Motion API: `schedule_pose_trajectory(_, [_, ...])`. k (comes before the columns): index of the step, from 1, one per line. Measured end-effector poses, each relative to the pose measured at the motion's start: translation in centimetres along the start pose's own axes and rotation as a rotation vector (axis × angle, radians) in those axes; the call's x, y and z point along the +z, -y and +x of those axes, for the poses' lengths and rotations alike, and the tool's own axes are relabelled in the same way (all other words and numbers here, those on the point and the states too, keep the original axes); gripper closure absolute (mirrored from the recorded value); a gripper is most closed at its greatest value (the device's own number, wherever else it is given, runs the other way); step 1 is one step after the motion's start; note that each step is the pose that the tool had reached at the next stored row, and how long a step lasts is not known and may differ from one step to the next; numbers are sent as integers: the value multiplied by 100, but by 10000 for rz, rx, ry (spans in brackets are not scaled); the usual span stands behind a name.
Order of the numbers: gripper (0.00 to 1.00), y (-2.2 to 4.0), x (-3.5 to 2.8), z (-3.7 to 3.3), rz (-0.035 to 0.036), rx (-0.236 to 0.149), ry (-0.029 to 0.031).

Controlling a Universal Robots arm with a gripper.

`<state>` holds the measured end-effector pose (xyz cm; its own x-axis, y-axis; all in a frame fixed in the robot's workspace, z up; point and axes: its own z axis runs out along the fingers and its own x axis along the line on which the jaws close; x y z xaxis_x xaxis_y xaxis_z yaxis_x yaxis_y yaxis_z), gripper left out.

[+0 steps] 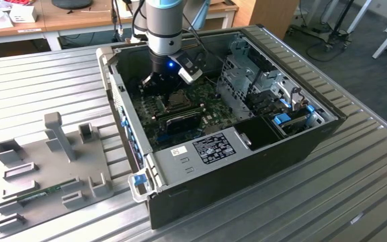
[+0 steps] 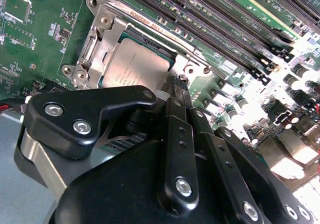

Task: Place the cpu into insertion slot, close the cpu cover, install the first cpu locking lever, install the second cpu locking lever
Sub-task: 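Close the cpu cover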

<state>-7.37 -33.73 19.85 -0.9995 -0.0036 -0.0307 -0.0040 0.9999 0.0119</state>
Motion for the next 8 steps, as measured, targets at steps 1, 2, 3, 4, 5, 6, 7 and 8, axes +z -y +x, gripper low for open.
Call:
schedule_pose_trajectory(1, [90,0,1,0,-1,0,1])
schedule_pose_trajectory(2, [90,0,0,0,0,1,0])
schedule_pose_trajectory(3, [90,0,1,0,0,0,0])
schedule_pose_trajectory(4, [90,0,2,0,0,0,0])
schedule_pose_trajectory(5, [90,0,2,0,1,0,0])
schedule_pose_trajectory(6, [90,0,3,0,0,1,0])
schedule_pose_trajectory(7, [90,0,4,0,0,0,0])
schedule_pose_trajectory(8, [90,0,4,0,0,0,0])
